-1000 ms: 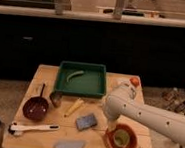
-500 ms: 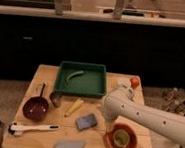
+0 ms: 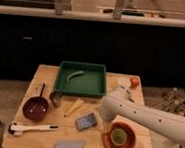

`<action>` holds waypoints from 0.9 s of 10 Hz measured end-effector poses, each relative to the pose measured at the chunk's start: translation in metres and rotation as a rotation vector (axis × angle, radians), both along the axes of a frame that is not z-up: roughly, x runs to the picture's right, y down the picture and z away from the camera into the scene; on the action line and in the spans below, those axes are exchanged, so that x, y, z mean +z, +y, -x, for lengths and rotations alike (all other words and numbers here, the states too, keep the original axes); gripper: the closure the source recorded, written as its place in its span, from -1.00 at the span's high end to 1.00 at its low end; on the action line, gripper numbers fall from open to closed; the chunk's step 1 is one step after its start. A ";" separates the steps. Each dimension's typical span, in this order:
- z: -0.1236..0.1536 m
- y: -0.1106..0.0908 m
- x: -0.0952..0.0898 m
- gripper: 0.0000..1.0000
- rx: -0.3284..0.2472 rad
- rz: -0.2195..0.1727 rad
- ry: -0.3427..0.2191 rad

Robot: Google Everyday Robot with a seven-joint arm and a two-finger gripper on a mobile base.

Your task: Wipe table surface with sponge

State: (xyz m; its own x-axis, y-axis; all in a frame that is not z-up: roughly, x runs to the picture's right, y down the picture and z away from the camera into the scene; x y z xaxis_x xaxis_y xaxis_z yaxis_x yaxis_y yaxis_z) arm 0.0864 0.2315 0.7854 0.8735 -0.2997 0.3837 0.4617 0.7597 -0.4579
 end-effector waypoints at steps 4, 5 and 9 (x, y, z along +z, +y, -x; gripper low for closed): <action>0.003 -0.013 -0.029 0.60 -0.015 -0.046 -0.027; 0.005 -0.014 -0.033 0.60 -0.020 -0.052 -0.035; 0.024 -0.017 -0.040 0.60 -0.053 -0.062 -0.075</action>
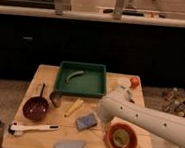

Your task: Wipe table surface with sponge

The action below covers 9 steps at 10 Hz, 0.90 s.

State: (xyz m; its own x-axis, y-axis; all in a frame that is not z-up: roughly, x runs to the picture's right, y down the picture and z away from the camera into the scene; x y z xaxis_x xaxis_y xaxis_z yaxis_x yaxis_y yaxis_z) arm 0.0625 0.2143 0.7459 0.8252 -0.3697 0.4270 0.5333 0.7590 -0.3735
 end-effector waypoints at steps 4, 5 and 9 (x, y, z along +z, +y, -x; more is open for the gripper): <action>0.029 0.003 0.013 0.60 -0.011 0.033 -0.026; 0.036 0.006 0.019 0.60 -0.003 0.046 -0.031; 0.053 0.018 0.043 0.60 0.001 0.077 -0.020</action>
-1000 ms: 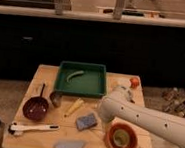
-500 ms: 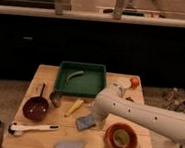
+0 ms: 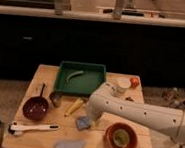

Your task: Wipe table surface with sponge

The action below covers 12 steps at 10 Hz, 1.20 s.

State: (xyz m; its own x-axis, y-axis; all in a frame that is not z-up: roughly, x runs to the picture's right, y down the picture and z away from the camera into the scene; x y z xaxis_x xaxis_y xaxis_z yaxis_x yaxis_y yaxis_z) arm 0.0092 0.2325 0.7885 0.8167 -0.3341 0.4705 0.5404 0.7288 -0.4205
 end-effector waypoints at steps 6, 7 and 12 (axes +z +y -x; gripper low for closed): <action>-0.009 0.018 0.028 0.01 0.019 0.073 0.053; -0.010 0.020 0.027 -0.17 0.020 0.078 0.057; -0.018 0.023 0.017 -0.99 0.029 0.080 0.069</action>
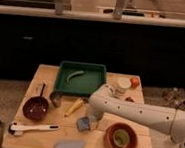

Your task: Wipe table surface with sponge

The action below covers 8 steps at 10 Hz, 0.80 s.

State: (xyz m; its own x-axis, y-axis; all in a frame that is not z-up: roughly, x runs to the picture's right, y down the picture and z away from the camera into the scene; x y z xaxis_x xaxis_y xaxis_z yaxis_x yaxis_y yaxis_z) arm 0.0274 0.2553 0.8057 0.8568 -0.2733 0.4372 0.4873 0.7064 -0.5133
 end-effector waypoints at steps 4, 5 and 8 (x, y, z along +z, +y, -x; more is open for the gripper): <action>-0.020 -0.013 0.000 -1.00 0.014 -0.011 0.042; -0.020 -0.016 0.000 -1.00 0.010 -0.014 0.042; -0.004 -0.029 -0.004 -1.00 -0.029 -0.031 0.015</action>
